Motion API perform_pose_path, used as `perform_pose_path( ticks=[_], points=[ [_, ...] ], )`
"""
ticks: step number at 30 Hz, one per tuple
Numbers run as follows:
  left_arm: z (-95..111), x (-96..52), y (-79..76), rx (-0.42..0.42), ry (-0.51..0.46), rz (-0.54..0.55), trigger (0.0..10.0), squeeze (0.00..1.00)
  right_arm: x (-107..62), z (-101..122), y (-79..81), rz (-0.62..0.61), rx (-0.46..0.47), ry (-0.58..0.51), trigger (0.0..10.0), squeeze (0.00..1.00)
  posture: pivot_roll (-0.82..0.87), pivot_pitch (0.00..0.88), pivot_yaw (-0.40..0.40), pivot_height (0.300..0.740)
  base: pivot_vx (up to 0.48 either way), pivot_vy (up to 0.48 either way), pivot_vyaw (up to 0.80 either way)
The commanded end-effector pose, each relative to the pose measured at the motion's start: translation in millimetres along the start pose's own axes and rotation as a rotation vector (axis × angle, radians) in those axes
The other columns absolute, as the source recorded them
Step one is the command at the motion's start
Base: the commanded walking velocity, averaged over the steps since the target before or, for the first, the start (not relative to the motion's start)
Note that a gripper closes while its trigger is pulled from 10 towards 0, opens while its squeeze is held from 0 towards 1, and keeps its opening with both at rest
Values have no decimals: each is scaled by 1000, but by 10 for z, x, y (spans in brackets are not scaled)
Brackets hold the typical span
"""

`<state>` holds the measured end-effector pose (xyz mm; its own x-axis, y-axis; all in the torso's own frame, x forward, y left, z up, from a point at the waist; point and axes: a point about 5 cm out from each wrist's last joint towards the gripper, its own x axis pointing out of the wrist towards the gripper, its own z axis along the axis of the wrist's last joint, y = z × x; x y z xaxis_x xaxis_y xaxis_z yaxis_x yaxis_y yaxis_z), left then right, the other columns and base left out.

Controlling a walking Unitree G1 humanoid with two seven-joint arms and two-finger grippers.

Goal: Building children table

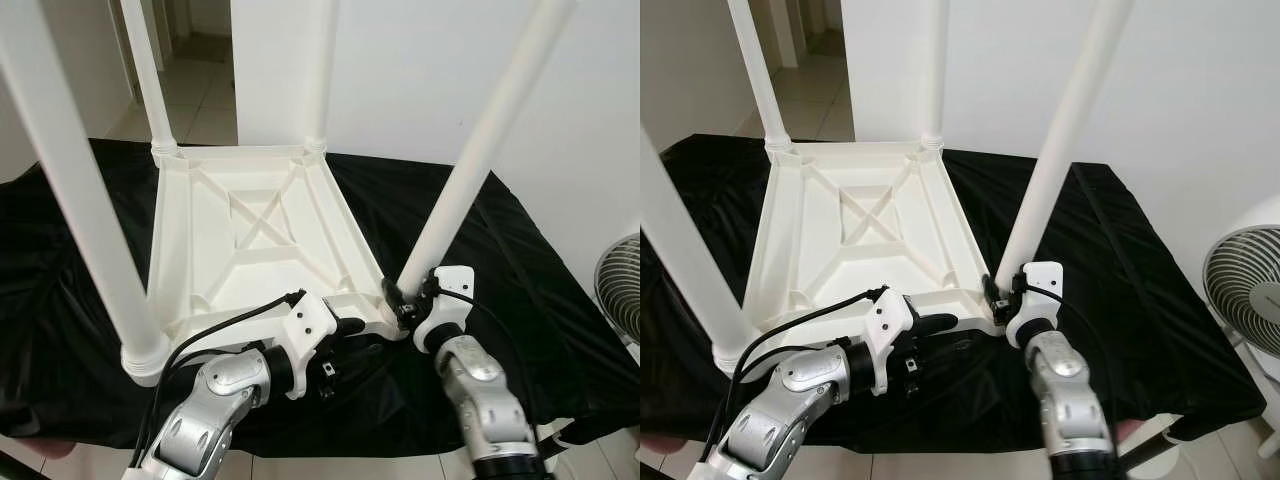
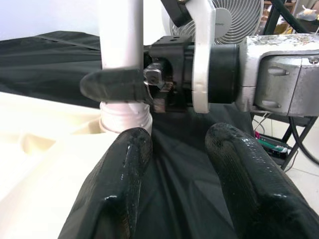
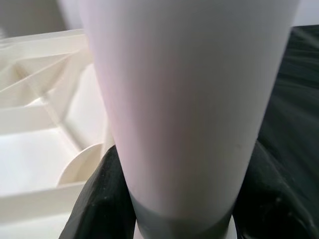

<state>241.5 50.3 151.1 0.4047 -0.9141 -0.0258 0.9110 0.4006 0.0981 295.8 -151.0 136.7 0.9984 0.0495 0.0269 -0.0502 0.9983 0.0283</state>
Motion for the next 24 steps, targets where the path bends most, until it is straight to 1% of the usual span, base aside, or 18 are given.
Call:
perform_pose_path(
  ticks=[1,2,3,4,5,6,7,8,14,15,16,17,18,20,21,22,23,24],
  points=[
    [-9,11,0,0,2,38,10000,0,-20,-11,-95,-96,-1,13,0,0,-5,37,-76,740,0,0,0],
    [-9,15,-5,-1,1,39,10000,0,-35,-37,-34,-123,11,27,0,0,-2,35,-83,740,0,0,0],
    [-9,15,-5,-1,1,39,10000,0,-35,-37,-34,-123,11,27,0,0,-2,35,-83,740,0,0,0],
    [-9,20,-8,-2,-1,40,10000,0,-39,-70,91,-100,40,49,0,0,1,35,-85,740,0,0,0],
    [-9,20,-8,-2,-1,40,10000,0,-39,-70,91,-100,40,49,0,0,1,35,-85,740,0,0,0],
    [-7,25,-9,-3,-2,41,10000,0,-42,-64,174,-76,50,53,0,0,0,36,-85,740,0,0,0],
    [-7,25,-9,-3,-2,41,10000,0,-42,-64,174,-76,50,53,0,0,0,36,-85,740,0,0,0],
    [-5,27,-9,-4,-4,43,10000,0,-42,-56,233,-33,55,60,0,0,-2,38,-87,740,0,0,0],
    [-7,23,-3,-3,-4,50,10000,0,-56,-38,327,45,61,67,0,0,-1,40,-90,740,0,0,0],
    [-7,22,-1,-4,-5,52,10000,0,-57,-25,366,63,47,67,3765,0,-1,40,-89,740,0,0,0],
    [-6,22,0,-5,-5,54,10000,0,-58,-16,392,73,35,66,3765,0,-1,40,-89,740,0,0,0],
    [-6,22,0,-5,-6,55,10000,0,-54,1,402,83,22,56,10000,0,-1,40,-89,740,0,0,0],
    [-5,22,2,-6,-6,56,10000,0,-38,16,364,80,20,52,10000,0,-3,40,-88,740,0,0,0],
    [-5,22,2,-6,-6,56,10000,0,-38,16,364,80,20,52,10000,0,-3,40,-88,740,0,0,0],
    [-4,22,4,-5,-7,57,10000,0,-25,30,327,80,18,45,10000,12,-3,40,-88,740,0,0,0],
    [-2,24,8,-6,-8,58,10000,0,-3,55,256,88,8,33,10000,1000,-6,40,-86,740,0,0,0],
    [-2,24,8,-6,-8,58,10000,0,-3,55,256,88,8,33,10000,1000,-6,40,-86,740,0,0,0],
    [0,26,12,-5,-8,58,10000,0,15,88,175,96,-6,18,10000,1000,-6,40,-86,740,0,0,0]
  ],
)
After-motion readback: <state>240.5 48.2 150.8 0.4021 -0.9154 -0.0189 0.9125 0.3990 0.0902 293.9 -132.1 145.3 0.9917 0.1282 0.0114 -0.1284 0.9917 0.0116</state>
